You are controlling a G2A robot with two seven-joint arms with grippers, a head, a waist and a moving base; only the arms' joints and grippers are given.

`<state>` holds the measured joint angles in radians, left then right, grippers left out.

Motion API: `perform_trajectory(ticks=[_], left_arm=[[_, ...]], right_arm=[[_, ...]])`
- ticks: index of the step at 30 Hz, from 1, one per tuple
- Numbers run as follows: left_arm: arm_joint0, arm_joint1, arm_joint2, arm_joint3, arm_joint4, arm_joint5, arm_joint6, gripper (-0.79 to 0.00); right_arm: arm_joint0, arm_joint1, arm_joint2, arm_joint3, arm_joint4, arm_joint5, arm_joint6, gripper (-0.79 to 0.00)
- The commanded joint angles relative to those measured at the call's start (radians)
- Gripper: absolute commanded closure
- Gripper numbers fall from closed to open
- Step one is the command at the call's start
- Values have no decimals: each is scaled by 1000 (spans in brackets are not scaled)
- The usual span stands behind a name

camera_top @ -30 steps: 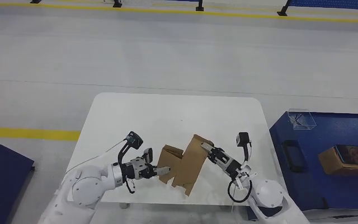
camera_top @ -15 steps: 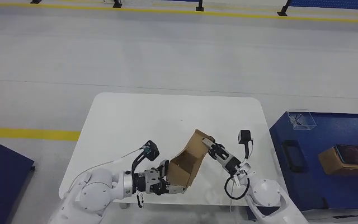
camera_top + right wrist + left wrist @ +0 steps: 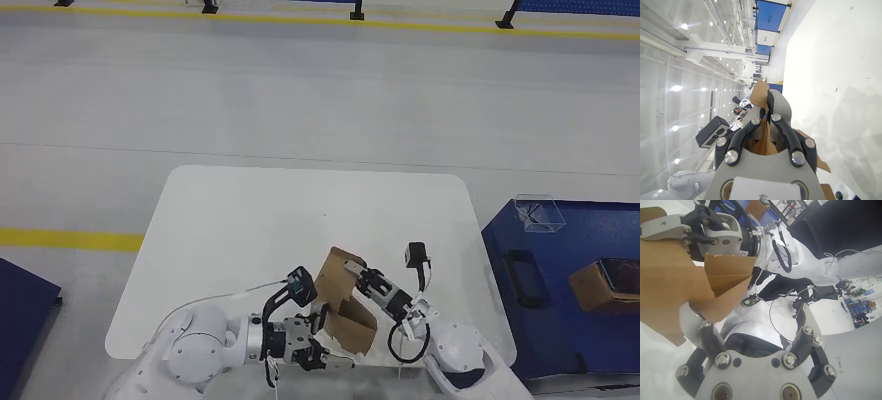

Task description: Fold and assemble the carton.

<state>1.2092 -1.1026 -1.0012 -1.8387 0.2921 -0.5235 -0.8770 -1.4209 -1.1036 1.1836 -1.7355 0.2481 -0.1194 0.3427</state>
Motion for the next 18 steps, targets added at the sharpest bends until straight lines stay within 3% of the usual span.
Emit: perform_trajectory(ticks=[1,11,18], left_arm=[[-3,-1,6,2,1,3,6,-785],[18,9,-44,9,2,9,79,-785],[34,14,-73,0,39,24,117,-785]], right_arm=[[2,-1,10,8,27,1,7,0],[-23,8,117,16,120,13,73,0],[-23,8,117,16,120,13,73,0]])
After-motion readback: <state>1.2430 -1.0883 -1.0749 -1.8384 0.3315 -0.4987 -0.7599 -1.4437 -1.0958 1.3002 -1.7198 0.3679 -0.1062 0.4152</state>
